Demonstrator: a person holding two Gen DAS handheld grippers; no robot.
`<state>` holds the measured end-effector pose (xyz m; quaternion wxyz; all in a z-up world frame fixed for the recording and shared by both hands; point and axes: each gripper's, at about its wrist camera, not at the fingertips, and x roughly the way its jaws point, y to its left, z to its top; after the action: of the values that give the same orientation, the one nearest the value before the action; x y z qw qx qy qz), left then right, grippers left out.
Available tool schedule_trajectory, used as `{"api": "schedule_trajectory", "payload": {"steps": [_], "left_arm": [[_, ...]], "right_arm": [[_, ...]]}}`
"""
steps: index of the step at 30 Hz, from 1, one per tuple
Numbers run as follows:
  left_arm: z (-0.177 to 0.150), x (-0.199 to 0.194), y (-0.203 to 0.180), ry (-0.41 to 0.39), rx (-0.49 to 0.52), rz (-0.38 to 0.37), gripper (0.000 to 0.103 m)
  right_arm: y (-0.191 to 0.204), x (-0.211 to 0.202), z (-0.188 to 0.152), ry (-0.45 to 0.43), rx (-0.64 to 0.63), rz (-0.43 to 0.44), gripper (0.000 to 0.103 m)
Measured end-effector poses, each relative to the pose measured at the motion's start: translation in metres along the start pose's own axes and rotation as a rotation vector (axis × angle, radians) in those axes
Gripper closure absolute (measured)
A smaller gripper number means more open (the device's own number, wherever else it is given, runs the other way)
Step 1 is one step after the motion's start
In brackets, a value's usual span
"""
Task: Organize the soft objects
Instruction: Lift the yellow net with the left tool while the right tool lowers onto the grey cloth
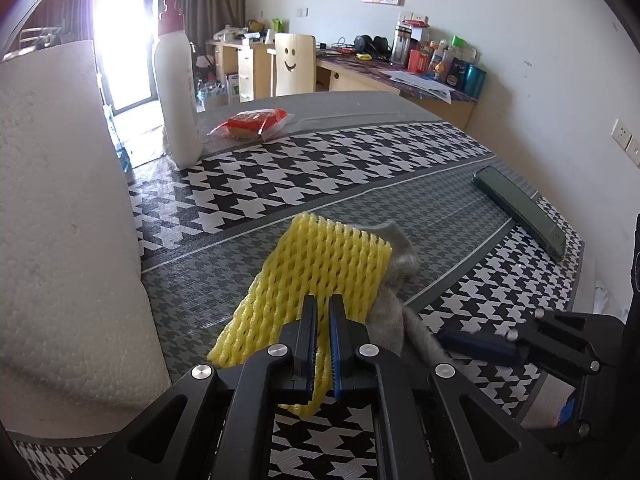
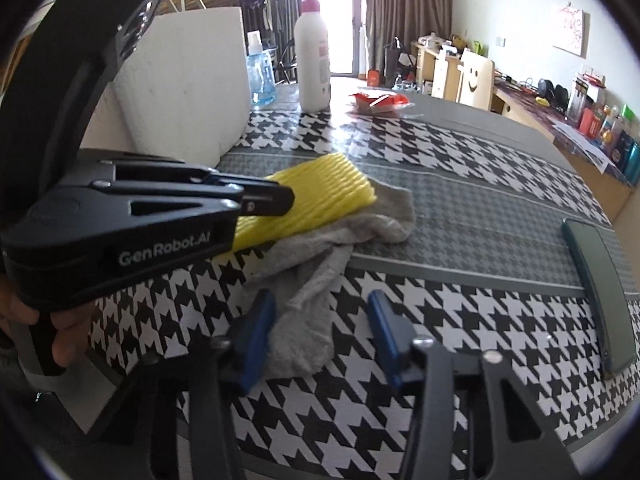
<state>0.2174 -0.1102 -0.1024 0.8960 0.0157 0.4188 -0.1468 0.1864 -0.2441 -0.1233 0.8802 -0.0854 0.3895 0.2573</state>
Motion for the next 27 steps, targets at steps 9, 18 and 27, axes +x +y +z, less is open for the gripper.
{"api": "schedule_trajectory", "payload": {"steps": [9, 18, 27], "left_arm": [[-0.003, -0.006, -0.004, 0.002, 0.013, 0.004, 0.054], [-0.012, 0.000, -0.017, 0.039, 0.080, 0.022, 0.052], [-0.016, 0.003, -0.019, 0.041, 0.119, 0.059, 0.065]], "right_arm": [[-0.014, -0.009, -0.001, -0.013, 0.039, -0.028, 0.090], [-0.033, -0.017, -0.003, -0.018, 0.087, -0.092, 0.090], [-0.039, -0.024, 0.001, -0.044, 0.112, -0.095, 0.042]]}}
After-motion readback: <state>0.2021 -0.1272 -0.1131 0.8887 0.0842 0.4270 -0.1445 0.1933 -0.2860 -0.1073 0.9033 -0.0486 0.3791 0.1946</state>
